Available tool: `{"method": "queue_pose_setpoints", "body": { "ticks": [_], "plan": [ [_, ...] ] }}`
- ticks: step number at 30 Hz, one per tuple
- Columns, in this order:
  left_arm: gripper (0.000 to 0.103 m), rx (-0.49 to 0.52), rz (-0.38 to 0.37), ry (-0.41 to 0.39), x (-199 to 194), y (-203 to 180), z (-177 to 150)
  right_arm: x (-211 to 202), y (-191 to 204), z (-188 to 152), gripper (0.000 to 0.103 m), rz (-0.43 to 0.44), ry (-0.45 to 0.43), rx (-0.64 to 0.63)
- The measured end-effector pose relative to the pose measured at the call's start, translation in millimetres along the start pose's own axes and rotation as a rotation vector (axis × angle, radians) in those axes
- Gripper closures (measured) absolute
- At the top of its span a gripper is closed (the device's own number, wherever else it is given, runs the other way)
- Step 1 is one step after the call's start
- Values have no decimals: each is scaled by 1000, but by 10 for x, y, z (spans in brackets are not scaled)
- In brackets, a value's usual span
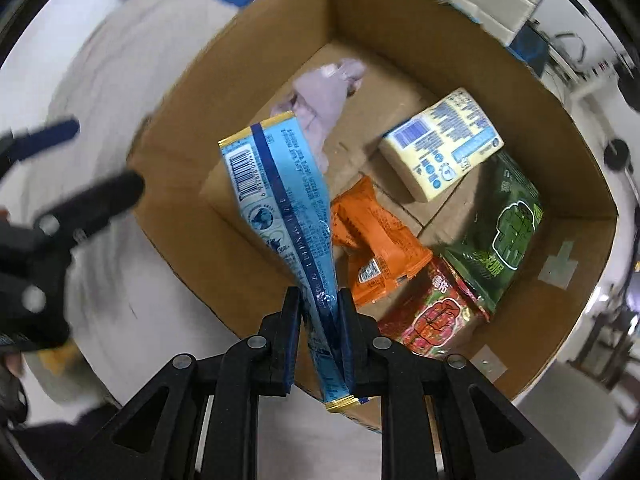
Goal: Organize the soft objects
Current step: 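Carry the blue strip over the box with the right gripper and release it inside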
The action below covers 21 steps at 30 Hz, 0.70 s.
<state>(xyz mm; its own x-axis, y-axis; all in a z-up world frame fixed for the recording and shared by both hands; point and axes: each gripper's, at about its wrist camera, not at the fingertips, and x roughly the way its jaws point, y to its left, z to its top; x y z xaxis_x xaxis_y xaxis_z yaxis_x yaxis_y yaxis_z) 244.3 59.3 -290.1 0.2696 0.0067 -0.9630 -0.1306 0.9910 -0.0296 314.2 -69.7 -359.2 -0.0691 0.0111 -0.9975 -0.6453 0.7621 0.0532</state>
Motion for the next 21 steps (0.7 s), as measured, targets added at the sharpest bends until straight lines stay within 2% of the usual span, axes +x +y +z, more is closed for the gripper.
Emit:
{"method": "queue_pose_setpoints", "body": {
  "ticks": [10, 13, 18, 21],
  "plan": [
    [0, -24, 1, 6, -16, 100, -28, 186, 118, -119, 83, -89, 64, -194],
    [0, -29, -2, 7, -32, 113, -48, 220, 61, -138, 79, -57, 80, -187],
    [0, -29, -12, 1, -98, 91, -62, 157, -83, -214, 72, -53, 59, -136],
    [0, -20, -18, -10, -160, 37, -56, 91, -193, -291, 61, -47, 33, -68]
  ]
}}
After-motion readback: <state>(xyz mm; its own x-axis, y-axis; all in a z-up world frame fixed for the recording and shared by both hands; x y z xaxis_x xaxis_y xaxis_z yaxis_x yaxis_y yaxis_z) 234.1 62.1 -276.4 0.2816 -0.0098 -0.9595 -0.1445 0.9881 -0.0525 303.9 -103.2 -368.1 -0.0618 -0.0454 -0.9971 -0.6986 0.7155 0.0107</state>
